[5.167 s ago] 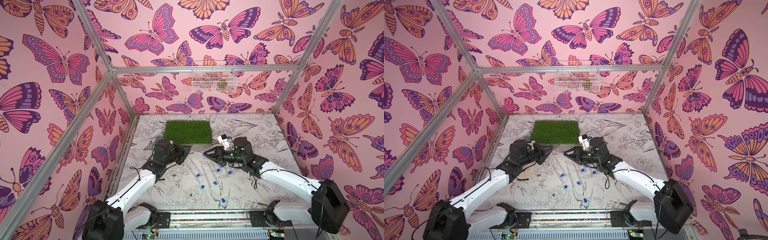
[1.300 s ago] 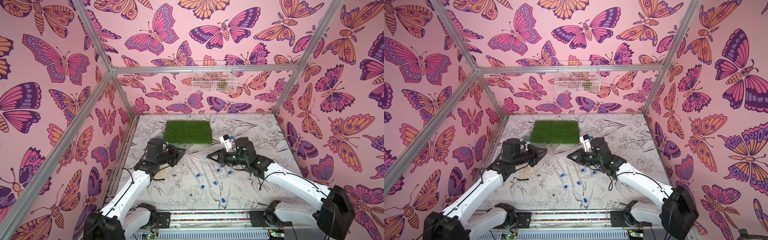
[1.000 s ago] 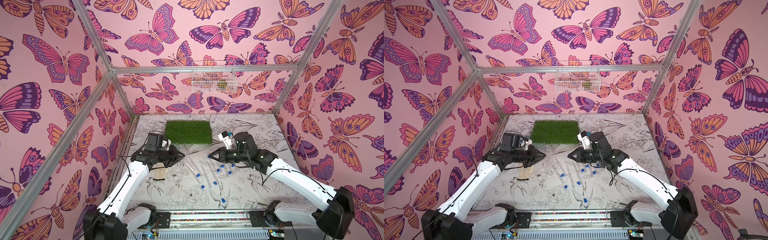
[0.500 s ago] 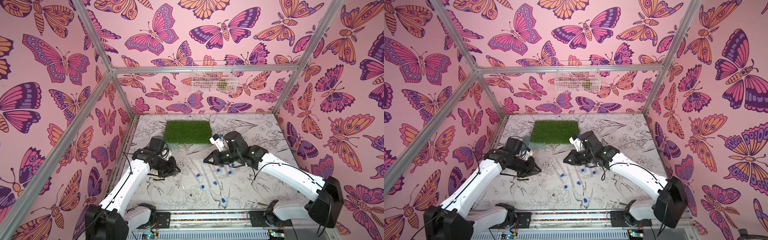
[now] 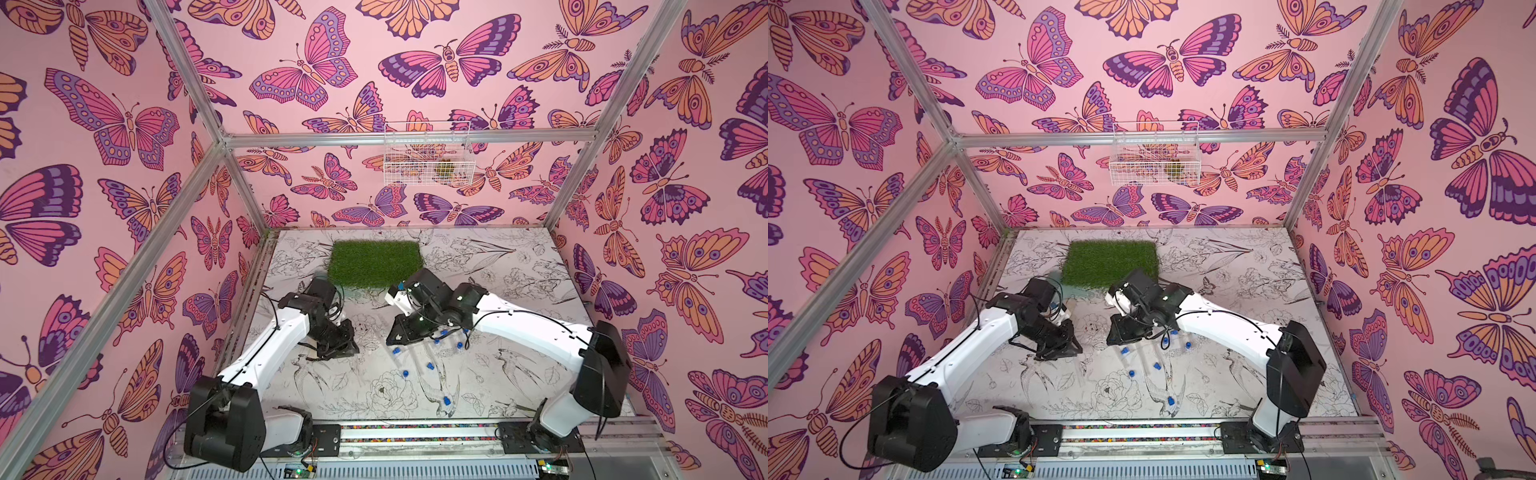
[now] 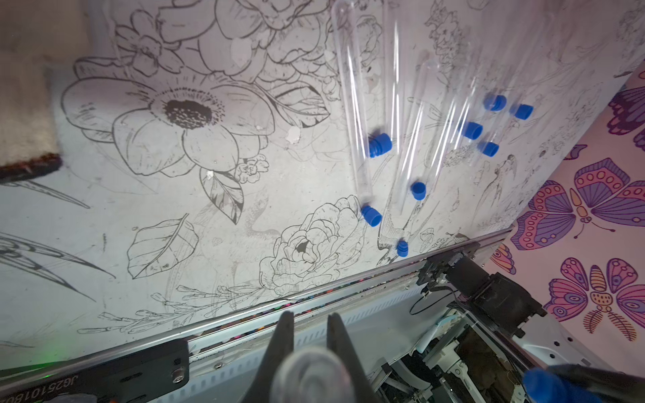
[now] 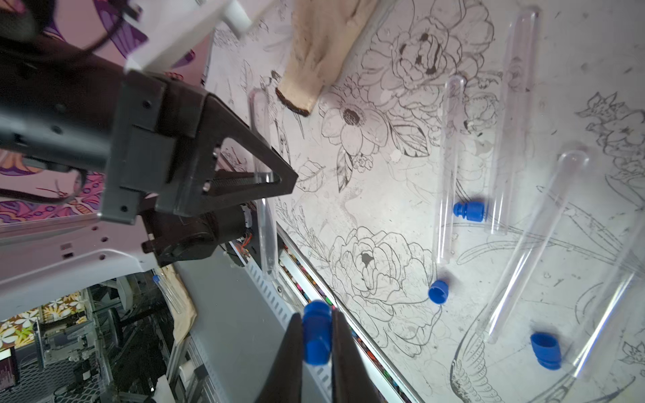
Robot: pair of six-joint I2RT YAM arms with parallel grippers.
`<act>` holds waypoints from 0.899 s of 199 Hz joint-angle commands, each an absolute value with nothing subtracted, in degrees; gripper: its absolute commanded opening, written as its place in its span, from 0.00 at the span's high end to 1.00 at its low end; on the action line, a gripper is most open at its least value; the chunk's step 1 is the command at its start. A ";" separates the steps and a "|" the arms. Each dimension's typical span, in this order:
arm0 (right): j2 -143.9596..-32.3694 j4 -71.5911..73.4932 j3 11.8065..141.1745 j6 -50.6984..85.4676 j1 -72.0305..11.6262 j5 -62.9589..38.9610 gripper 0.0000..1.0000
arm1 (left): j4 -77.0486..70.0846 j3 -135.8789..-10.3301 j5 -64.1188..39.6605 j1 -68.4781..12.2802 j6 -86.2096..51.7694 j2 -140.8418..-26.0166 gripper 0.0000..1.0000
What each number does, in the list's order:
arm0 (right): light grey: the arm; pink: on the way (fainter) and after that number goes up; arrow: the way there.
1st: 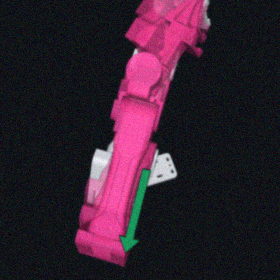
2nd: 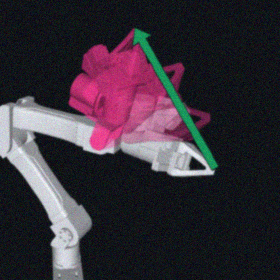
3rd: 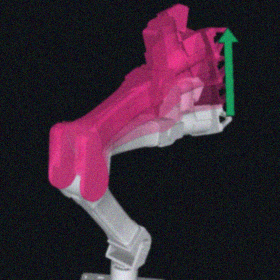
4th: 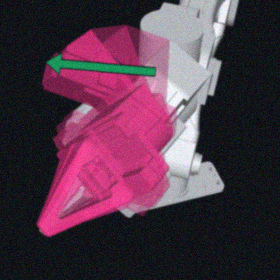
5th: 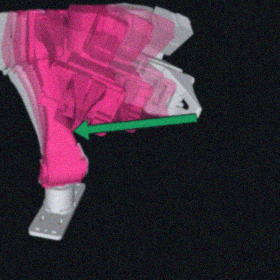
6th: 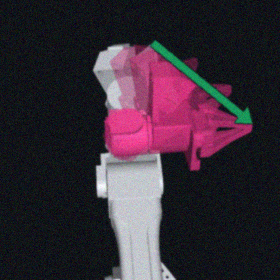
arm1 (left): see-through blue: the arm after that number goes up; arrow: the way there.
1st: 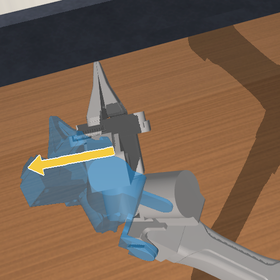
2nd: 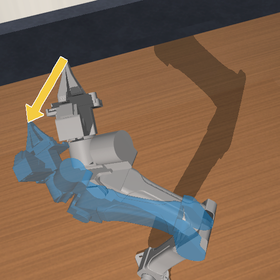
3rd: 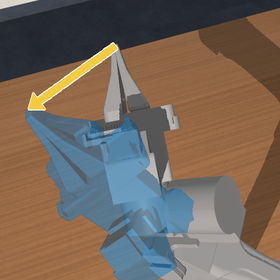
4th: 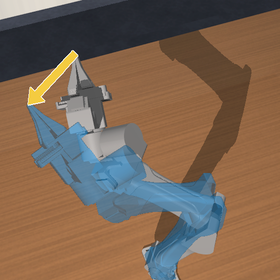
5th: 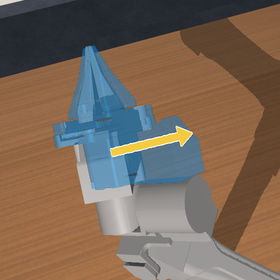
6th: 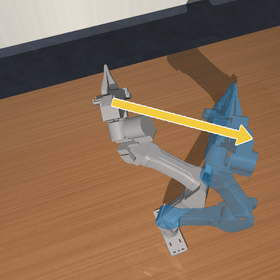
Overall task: Remove stoppers from test tubes
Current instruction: Place the test tube at the center of the board, then place the stopper at the center of the board.
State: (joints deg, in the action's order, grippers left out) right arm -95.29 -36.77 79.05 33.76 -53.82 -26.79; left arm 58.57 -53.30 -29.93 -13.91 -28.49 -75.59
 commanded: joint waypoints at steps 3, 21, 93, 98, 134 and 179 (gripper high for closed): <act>-97.74 -44.22 82.77 30.52 -55.88 -23.68 0.85 | 59.59 -53.04 -28.45 -14.31 -26.38 -77.18 0.94; -100.26 -47.01 84.54 30.16 -56.98 -22.43 0.85 | 59.48 -53.20 -27.91 -14.72 -25.87 -78.50 0.94; -112.38 -59.61 96.42 26.48 -62.10 -16.66 0.84 | 57.94 -51.42 -27.16 -15.69 -24.35 -82.60 0.94; -113.14 -60.44 97.26 26.29 -62.42 -16.31 0.84 | 57.68 -51.25 -27.19 -15.81 -24.43 -82.90 0.94; -117.26 -63.76 100.78 25.71 -64.45 -13.20 0.84 | 54.36 -50.08 -27.55 -16.87 -25.74 -86.08 0.94; -119.56 -62.64 100.05 27.70 -65.14 -12.75 0.84 | 51.49 -48.06 -27.05 -16.87 -26.57 -88.68 0.94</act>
